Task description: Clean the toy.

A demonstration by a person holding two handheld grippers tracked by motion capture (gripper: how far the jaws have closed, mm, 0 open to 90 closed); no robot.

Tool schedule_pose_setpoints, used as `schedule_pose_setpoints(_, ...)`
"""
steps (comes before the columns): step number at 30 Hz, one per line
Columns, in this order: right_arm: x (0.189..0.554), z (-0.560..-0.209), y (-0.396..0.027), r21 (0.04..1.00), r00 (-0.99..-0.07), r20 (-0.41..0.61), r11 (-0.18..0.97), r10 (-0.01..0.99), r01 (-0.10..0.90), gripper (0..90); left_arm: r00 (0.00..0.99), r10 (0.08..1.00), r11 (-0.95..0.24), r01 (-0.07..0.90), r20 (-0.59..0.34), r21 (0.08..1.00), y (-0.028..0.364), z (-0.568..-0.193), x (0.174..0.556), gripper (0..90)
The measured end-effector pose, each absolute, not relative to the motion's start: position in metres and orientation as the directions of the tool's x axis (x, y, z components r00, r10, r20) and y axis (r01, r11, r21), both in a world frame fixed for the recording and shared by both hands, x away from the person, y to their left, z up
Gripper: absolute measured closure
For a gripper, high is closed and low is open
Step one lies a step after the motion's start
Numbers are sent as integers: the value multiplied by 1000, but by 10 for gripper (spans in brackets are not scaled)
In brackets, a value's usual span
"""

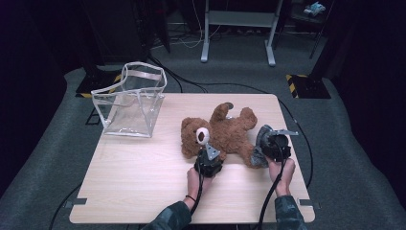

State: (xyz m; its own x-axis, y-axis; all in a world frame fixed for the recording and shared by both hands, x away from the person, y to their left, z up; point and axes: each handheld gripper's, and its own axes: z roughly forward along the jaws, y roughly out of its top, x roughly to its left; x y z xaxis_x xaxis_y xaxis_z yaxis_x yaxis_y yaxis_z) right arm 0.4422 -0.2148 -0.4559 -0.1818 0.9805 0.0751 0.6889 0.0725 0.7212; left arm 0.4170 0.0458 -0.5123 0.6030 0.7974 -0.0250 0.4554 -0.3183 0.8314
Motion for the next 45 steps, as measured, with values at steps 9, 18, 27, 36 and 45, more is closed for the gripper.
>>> schedule_pose_setpoints(9,435,-457,-226,720,-158,66,62,985,691,773,612,790,-297,424,-29,856,60,-492,420,689)
schedule_pose_setpoints(18,421,-427,-211,778,-214,36,107,976,619,773,616,786,-279,427,-51,860,68,-480,427,687)
schedule_pose_setpoints(27,420,-403,-134,796,-419,-29,275,908,539,774,620,780,-259,444,-86,858,67,-477,433,681)
schedule_pose_setpoints(36,448,-450,-91,743,-485,20,311,874,593,781,620,777,-247,454,-105,856,73,-477,437,689)
schedule_pose_setpoints(45,451,-455,-112,719,-328,-97,294,940,630,782,622,776,-239,438,-101,867,78,-472,436,693)
